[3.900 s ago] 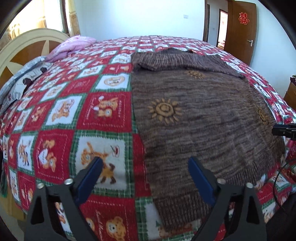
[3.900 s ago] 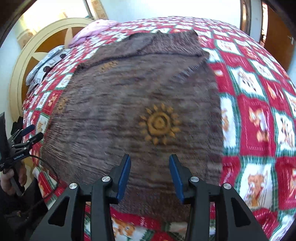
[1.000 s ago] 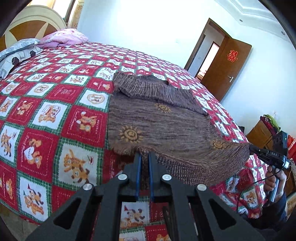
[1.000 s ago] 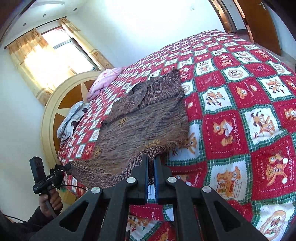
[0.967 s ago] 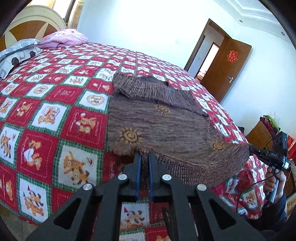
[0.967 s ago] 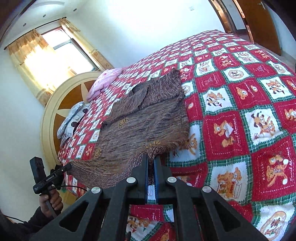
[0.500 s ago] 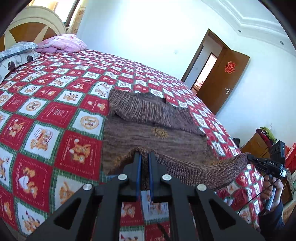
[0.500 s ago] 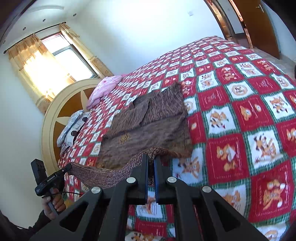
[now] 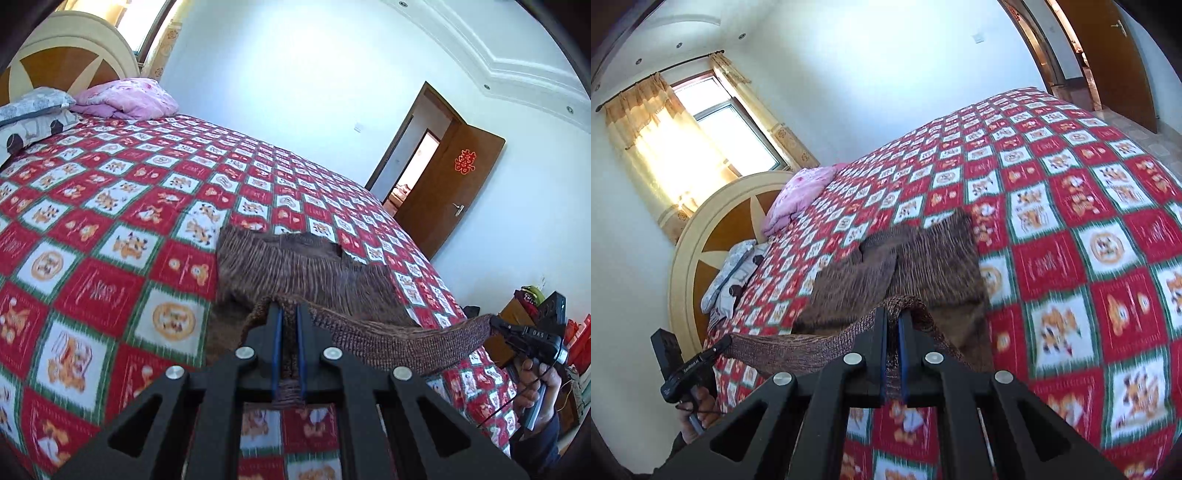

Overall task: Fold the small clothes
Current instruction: 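Lift the hem with both grippers and fold it toward the collar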

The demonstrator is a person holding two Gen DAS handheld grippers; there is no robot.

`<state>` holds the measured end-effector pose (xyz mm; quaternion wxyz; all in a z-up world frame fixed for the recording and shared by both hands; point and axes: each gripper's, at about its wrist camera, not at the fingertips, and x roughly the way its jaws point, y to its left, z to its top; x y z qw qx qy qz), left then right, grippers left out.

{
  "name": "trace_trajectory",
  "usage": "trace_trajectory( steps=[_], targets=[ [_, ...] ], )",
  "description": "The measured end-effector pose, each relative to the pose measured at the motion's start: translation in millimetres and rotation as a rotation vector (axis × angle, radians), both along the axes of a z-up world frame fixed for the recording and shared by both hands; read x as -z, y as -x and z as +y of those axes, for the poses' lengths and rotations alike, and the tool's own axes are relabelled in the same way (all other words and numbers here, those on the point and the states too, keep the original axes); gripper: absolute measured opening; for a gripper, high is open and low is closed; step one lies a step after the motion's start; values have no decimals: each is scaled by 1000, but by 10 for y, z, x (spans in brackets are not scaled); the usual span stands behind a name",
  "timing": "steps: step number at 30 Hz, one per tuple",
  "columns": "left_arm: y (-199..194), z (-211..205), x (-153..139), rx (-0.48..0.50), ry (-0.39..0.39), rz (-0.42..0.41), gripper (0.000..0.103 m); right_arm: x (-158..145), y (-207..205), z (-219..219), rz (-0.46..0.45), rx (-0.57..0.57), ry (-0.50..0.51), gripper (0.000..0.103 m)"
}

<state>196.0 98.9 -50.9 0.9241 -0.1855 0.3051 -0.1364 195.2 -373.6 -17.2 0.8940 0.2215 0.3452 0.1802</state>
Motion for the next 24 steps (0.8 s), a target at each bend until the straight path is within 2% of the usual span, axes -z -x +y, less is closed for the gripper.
trace_trajectory(
  steps=[11, 19, 24],
  targets=[
    [-637, 5, -25, -32, -38, -7, 8, -45, -689, 50, 19, 36, 31, 5],
    [-1152, -33, 47, -40, -42, 25, 8, 149, -1185, 4, 80, 65, 45, 5],
    [-1413, -8, 135, -81, -63, 58, 4, 274, -1508, -43, 124, 79, 45, 5]
  ],
)
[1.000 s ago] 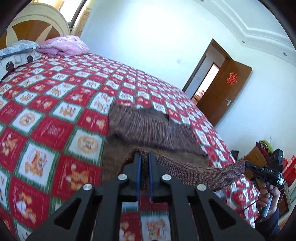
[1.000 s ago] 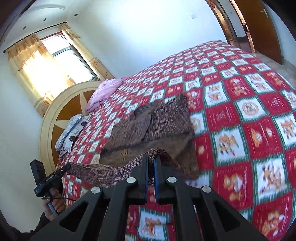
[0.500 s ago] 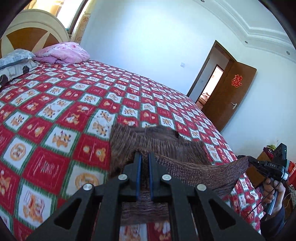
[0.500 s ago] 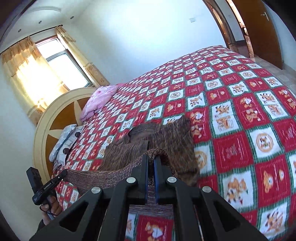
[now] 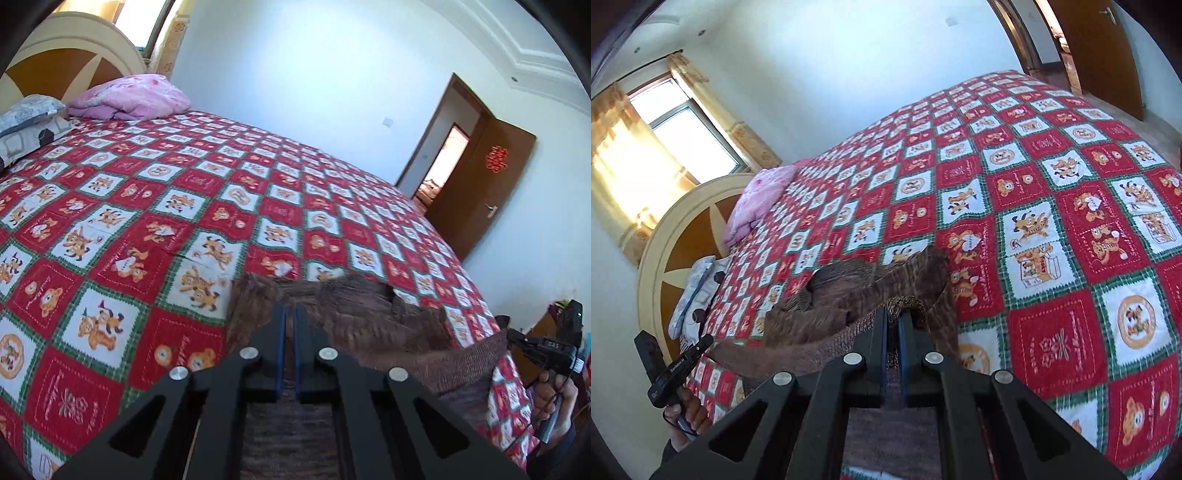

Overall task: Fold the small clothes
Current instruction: 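Lift the hem with both grippers and fold it toward the collar, then lower the hem onto the sweater and open both grippers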

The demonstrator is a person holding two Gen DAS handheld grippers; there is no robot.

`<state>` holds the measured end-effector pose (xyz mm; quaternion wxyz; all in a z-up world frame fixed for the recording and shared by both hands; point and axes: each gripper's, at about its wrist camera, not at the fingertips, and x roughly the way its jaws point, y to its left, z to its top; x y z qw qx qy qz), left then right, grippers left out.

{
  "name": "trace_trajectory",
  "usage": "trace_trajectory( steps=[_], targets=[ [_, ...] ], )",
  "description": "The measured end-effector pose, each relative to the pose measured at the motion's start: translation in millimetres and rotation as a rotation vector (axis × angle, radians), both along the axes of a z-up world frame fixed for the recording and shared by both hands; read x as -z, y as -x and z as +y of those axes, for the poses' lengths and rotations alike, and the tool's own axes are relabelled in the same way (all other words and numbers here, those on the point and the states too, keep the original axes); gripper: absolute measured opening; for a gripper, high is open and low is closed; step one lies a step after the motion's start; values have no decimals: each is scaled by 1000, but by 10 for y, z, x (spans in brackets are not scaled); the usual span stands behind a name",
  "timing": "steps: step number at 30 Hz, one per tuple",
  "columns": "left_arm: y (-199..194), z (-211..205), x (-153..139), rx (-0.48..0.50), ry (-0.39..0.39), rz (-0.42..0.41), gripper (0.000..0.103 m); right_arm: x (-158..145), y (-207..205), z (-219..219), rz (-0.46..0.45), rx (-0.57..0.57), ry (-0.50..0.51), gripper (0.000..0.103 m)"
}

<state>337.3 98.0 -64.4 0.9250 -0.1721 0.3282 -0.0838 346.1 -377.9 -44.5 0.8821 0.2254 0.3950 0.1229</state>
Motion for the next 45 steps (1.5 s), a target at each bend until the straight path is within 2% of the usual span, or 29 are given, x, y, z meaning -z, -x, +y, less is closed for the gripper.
trace_trajectory(
  steps=[6, 8, 10, 12, 14, 15, 22, 23, 24, 26, 29, 31, 35, 39, 41, 45],
  targets=[
    [-230, 53, 213, -7, 3, 42, 4, 262, -447, 54, 71, 4, 21, 5],
    [-210, 7, 265, 23, -27, 59, 4, 345, -579, 68, 87, 12, 19, 5],
    [-145, -45, 321, 88, -50, 83, 14, 410, -655, 92, 95, 5, 11, 5],
    [-29, -134, 374, 134, -150, 100, 35, 435, -677, 132, 94, -10, 31, 5],
    [66, -191, 399, 158, -217, 93, 50, 470, -670, 154, 96, -20, 41, 5],
    [102, -216, 413, 175, -235, 94, 53, 495, -663, 154, 100, -23, 40, 5],
    [-21, -375, 557, 195, -265, 135, 53, 560, -584, 140, 106, -16, 29, 5],
    [-52, -393, 602, 191, -265, 148, 40, 556, -566, 148, 105, -19, 33, 5],
    [-73, -397, 645, 190, -264, 161, 9, 550, -547, 153, 103, -22, 38, 5],
    [-94, -387, 697, 192, -243, 183, 8, 542, -523, 158, 101, -26, 48, 5],
    [-30, -332, 649, 190, -196, 149, 7, 522, -513, 142, 95, -31, 49, 5],
    [-1, -215, 539, 179, -114, 122, 7, 485, -525, 125, 83, -25, 45, 5],
    [-30, -59, 309, 150, -20, 66, 7, 364, -641, 108, 62, -12, 4, 5],
    [-257, 28, 226, 88, 8, 47, 7, 314, -847, 227, 61, -8, 0, 5],
    [-422, 39, 322, 67, -1, 72, 7, 357, -981, 282, 72, 10, 32, 5],
    [-773, 90, 763, -33, 4, 222, 10, 608, -1203, 187, 101, 126, 69, 7]
  ],
)
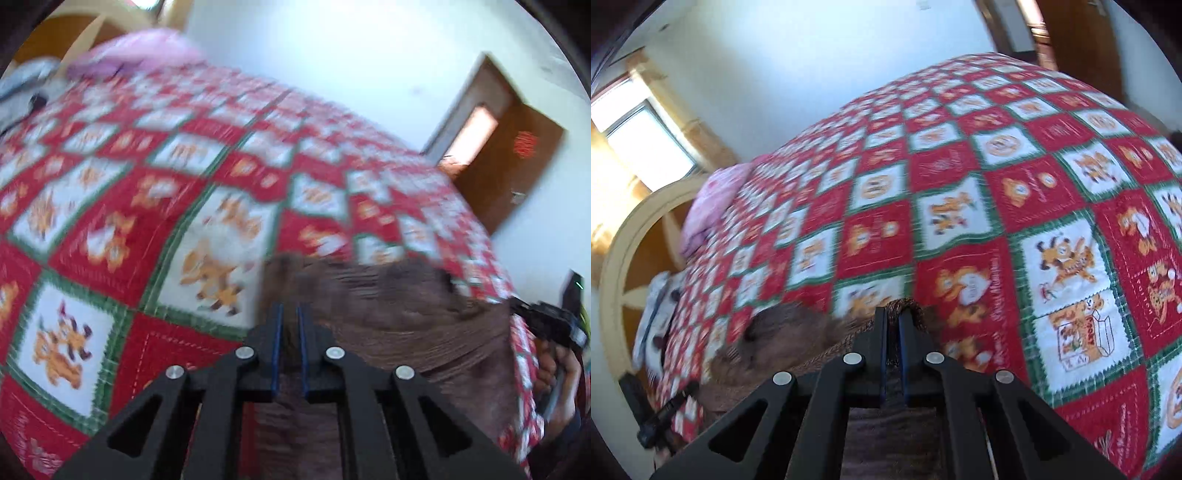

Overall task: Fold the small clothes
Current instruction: 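Lower the hem onto the sweater and open both grippers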

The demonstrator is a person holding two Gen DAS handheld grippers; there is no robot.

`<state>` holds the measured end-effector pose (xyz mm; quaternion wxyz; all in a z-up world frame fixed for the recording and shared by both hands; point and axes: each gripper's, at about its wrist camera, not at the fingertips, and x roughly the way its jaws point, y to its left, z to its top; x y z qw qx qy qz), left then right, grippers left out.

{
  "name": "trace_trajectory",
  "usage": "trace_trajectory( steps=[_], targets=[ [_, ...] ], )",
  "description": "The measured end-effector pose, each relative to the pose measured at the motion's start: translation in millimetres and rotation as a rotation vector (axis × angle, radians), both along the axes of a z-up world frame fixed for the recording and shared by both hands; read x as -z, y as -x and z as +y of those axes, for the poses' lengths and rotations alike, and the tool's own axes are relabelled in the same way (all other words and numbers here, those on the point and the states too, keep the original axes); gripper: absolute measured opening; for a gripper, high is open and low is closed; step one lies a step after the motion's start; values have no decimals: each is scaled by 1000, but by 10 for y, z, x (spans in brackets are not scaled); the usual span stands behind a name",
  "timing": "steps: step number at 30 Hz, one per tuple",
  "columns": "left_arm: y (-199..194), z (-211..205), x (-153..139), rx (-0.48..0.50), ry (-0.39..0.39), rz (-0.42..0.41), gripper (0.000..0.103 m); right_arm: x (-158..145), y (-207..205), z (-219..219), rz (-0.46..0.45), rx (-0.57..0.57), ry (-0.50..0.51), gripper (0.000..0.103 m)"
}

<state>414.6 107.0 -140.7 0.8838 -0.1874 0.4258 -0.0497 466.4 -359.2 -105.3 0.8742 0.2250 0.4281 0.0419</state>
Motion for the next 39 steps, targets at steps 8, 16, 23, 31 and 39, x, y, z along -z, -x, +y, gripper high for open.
trace_trajectory(
  steps=[8, 16, 23, 31, 39],
  targets=[
    [480, 170, -139, -58, -45, -93, 48, -112, 514, 155, -100, -80, 187, 42],
    [649, -778, -167, 254, -344, -96, 72, 89, 506, 1024, 90, -484, 93, 42],
    [-15, -654, -87, -20, -500, -3, 73, -86, -69, 1186, -65, -277, 211, 42],
    [78, -65, -18, -186, -406, 63, 74, -192, 214, 846, -157, -228, 210, 47],
    [397, -488, 70, -65, -490, 35, 85, 367, 577, 501, 23, -259, 299, 47]
  ],
)
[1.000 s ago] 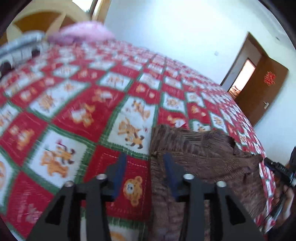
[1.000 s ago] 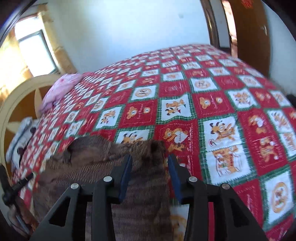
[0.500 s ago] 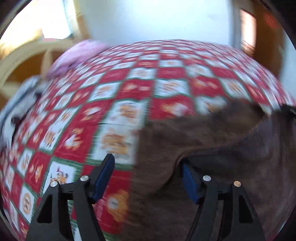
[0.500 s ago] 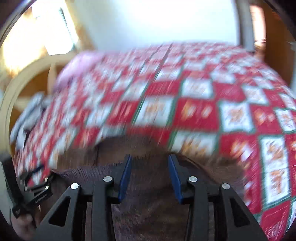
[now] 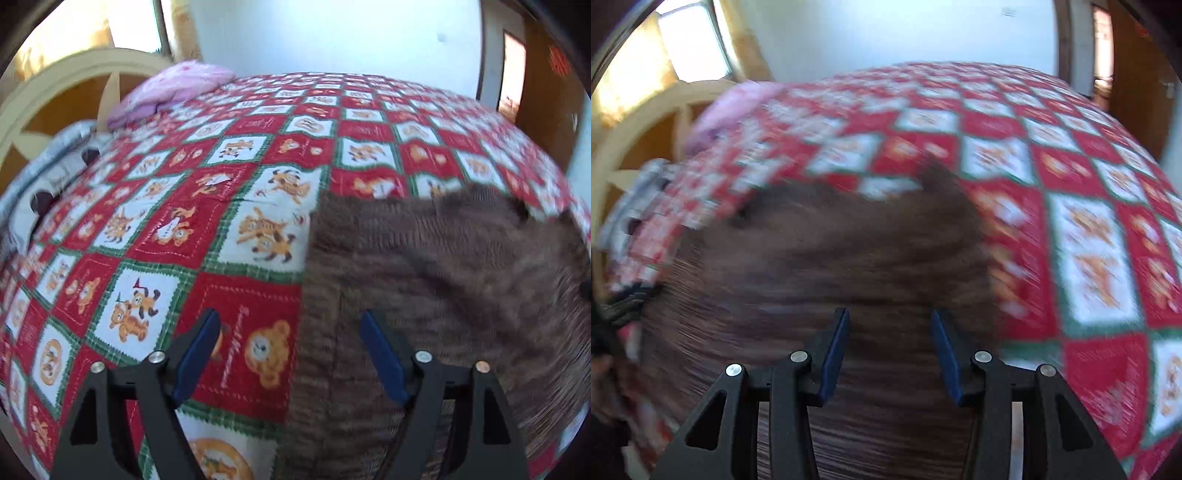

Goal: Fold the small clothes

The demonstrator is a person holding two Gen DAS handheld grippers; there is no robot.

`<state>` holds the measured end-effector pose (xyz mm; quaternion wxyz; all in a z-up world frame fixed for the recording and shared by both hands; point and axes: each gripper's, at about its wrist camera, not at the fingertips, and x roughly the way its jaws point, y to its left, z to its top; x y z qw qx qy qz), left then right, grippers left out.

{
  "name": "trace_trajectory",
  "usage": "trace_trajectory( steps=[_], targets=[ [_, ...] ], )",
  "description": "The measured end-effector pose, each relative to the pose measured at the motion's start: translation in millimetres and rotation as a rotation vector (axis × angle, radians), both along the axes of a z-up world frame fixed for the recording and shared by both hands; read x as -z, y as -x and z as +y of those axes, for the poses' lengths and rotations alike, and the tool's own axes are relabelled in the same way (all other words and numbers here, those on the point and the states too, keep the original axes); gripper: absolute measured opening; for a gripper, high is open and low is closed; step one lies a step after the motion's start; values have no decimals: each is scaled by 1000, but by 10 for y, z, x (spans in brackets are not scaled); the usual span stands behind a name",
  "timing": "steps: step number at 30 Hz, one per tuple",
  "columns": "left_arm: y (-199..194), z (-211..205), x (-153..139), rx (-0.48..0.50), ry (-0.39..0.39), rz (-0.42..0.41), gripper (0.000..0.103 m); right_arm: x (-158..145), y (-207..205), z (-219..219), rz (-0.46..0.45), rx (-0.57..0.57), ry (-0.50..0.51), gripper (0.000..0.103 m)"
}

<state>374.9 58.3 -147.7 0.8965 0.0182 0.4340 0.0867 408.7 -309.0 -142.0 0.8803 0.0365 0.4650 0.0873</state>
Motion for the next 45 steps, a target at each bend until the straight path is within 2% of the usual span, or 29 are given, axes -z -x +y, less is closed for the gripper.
trace_trajectory(
  steps=[2, 5, 8, 12, 14, 16, 19, 21, 25, 29, 32, 34, 37, 39, 42, 45],
  targets=[
    [46, -36, 98, 4, -47, 12, 89, 10, 82, -165, 4, 13, -32, 46],
    [155, 40, 83, -10, -13, -10, 92, -110, 258, -389, -4, 86, -70, 47],
    [255, 109, 75, -13, 20, -8, 92, -171, 451, -520, -14, 92, -147, 47],
    [425, 156, 118, 7, 25, -9, 97, -222, 748, -342, -28, 10, -144, 48],
    [528, 188, 125, 15, 21, -20, 98, -141, 875, -172, 8, -56, -115, 48],
    [605, 239, 126, 7, 42, -28, 100, -48, 969, -40, 24, -82, -46, 48],
    [718, 278, 161, 4, 60, -17, 103, -53, 1124, 136, -39, -106, 65, 48],
    [779, 279, 182, 13, 63, -28, 103, 13, 1115, 195, -11, -114, 83, 48],
    [801, 296, 176, 16, 77, -36, 103, 22, 1130, 214, -16, -95, 102, 48],
    [819, 275, 155, 22, 68, -47, 103, -127, 1269, 236, -82, -107, 26, 49],
    [788, 341, 137, 5, 108, -27, 103, 43, 1159, 256, -31, -81, 78, 49],
    [792, 374, 97, -13, 115, -33, 103, -4, 1161, 249, -64, -65, 65, 49],
    [775, 353, 72, -17, 81, -40, 103, -102, 1155, 300, -95, -77, 26, 49],
    [704, 324, 112, -14, 38, -17, 103, -99, 1126, 384, -88, -107, 16, 49],
    [606, 325, 155, -8, 36, 9, 103, 71, 1041, 454, -21, -107, 52, 49],
    [563, 320, 168, 3, 34, 13, 103, 46, 1079, 524, -1, -100, 92, 50]
  ],
)
